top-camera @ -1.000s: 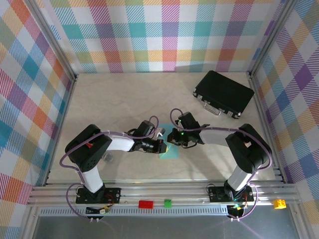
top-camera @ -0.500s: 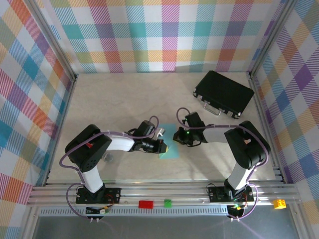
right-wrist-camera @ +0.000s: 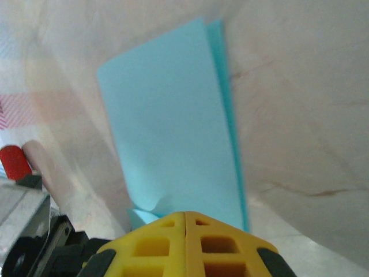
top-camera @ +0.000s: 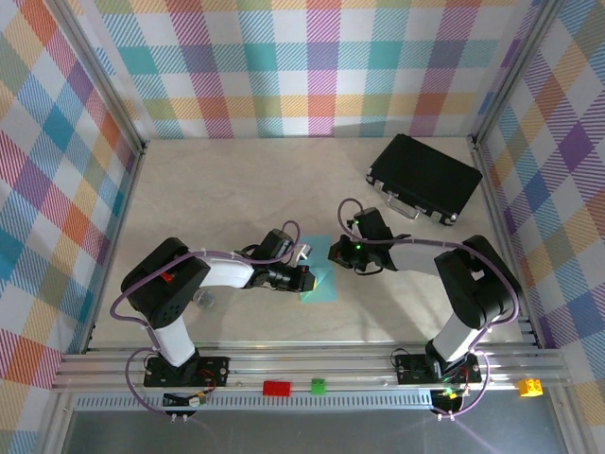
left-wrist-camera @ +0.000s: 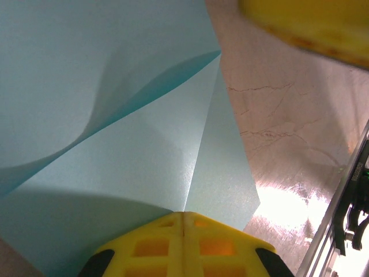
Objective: Fold a paper plane with a square sheet of paper (pick it up from the middle)
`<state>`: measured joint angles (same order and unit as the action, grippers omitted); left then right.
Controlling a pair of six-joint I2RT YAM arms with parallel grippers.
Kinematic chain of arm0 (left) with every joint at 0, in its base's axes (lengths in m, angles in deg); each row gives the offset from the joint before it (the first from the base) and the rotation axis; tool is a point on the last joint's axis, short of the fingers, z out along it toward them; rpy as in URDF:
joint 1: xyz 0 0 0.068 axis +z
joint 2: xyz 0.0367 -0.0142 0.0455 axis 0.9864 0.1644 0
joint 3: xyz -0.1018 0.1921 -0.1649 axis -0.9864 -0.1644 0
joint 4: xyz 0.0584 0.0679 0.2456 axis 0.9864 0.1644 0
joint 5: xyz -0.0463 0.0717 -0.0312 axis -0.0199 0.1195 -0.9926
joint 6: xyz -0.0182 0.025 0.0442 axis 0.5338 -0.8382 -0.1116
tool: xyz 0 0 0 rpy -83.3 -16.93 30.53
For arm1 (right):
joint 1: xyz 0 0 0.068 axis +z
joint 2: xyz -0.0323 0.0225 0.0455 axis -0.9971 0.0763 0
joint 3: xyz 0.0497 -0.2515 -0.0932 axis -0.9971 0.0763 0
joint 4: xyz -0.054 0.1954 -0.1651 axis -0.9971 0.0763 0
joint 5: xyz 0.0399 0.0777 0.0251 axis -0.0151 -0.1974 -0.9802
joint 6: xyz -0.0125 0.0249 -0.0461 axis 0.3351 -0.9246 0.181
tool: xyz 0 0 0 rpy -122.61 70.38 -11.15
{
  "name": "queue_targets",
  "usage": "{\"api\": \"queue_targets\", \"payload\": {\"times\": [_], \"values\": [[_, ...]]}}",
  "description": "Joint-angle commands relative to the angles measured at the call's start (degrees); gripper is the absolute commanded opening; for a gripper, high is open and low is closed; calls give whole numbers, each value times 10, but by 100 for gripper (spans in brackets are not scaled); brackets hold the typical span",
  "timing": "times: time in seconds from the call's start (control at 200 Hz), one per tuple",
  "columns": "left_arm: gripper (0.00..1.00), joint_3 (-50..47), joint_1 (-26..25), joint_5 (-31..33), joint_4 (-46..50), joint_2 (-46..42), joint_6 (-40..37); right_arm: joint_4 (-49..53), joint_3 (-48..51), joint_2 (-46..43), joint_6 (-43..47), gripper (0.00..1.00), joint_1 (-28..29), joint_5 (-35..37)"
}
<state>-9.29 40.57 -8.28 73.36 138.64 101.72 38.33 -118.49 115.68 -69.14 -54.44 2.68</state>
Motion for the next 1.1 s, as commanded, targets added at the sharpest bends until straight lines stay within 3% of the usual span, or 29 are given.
{"api": "queue_targets", "payload": {"times": [0.0,0.26,0.48,0.83,1.095], "values": [[0,-15,4,32,71,7,2,-14,2,18,-12,2,19,-18],[0,-11,4,25,56,-6,16,31,17,41,-9,0,24,28],[0,10,3,-19,20,-34,52,52,20,49,-4,0,24,47],[0,69,-19,-2,61,27,22,54,17,51,-6,0,24,49],[1,26,-26,35,108,6,-7,67,15,53,-3,0,23,61]]}}
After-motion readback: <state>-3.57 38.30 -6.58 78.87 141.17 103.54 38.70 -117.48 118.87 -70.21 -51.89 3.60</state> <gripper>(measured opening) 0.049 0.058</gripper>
